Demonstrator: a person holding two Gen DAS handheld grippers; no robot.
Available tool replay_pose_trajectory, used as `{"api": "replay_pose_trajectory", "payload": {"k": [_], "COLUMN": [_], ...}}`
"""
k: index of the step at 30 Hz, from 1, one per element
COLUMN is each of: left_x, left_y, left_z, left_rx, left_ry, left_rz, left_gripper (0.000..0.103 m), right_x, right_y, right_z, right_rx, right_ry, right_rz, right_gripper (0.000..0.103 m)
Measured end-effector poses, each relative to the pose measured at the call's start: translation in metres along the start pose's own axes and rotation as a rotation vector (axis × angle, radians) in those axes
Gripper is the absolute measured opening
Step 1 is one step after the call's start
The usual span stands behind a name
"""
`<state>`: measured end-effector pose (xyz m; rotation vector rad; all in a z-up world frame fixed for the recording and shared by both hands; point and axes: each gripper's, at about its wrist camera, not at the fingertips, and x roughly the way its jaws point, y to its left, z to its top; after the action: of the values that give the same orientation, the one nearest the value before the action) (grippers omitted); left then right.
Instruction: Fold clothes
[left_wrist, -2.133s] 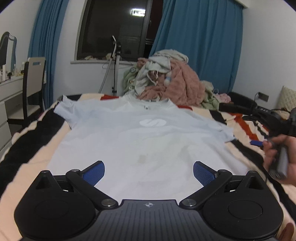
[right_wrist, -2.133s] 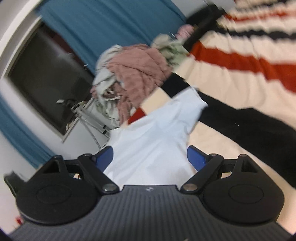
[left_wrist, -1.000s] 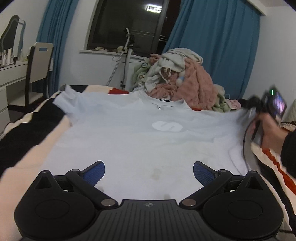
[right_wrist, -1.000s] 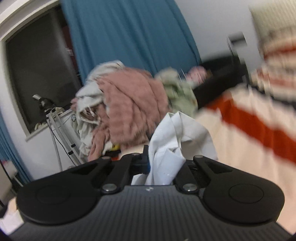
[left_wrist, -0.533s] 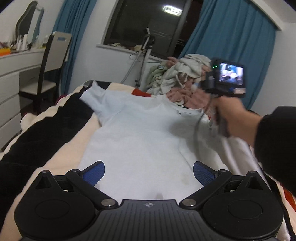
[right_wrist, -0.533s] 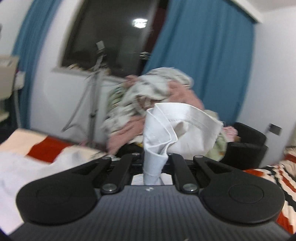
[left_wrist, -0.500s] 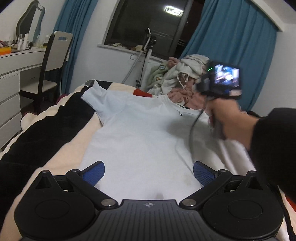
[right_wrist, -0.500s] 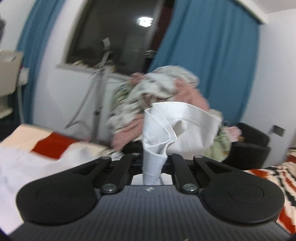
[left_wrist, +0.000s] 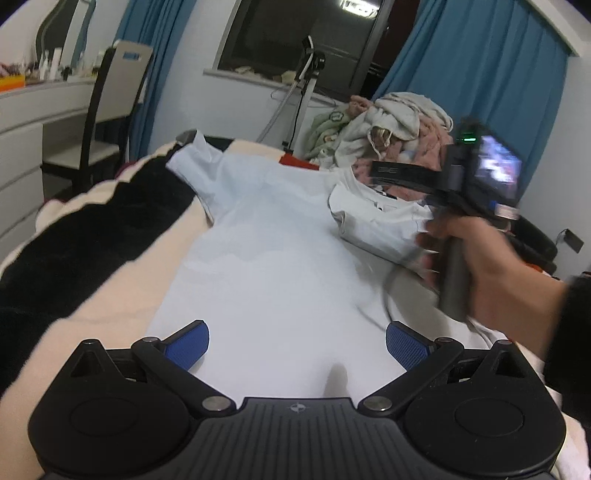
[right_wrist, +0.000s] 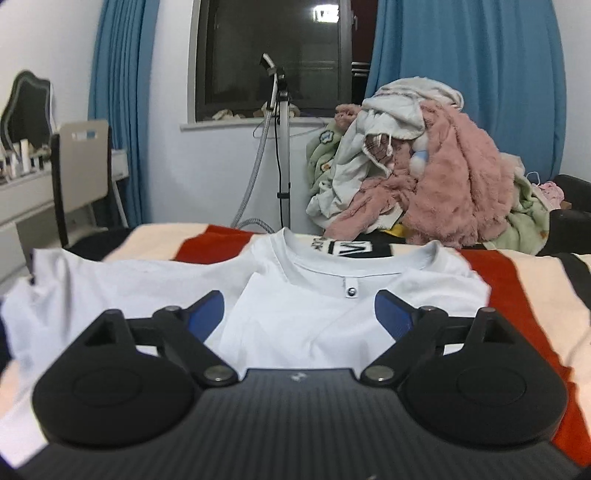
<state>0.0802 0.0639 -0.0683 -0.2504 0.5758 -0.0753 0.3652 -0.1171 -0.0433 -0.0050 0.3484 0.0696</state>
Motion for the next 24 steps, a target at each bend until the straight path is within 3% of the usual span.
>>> {"api": "replay_pose_trajectory", "payload": {"k": [4, 8, 16, 20, 24], "left_x": [0.0, -0.006, -0.058, -0.087, -0.087], "left_y": [-0.007, -0.02, -0.044, -0.063, -0.08], "left_z": [0.0, -0.001, -0.017, -0.031, -0.04], "left_rx": [0.01, 0.059, 0.085, 0.14, 0.185], "left_ry": [-0.007, -0.018, -0.021, -0.077, -0.081], "left_rz": [0.001, -0.005, -0.081, -0.073, -0.059], "left_gripper": [0.103, 0.103, 0.103, 0.103, 0.103], "right_x": [-0.062, -0.15, -0.332, -0.374, -0.378], "right_y": [-0.014, -0.03, -0.049, -0.059, -0.06], "right_z": [0.003, -0.003, -0.06, -0.092, -0.105], "right_rx": [0.008, 0.029, 0.09, 0.169, 0.16], "right_ry": [-0.033, -0.05, -0.09, -0.074, -0.045], "right_rz": [0.024, 0.042, 0.039, 0.011, 0.012], "right_gripper": [0.09, 0.09, 0.09, 0.09, 0.09]}}
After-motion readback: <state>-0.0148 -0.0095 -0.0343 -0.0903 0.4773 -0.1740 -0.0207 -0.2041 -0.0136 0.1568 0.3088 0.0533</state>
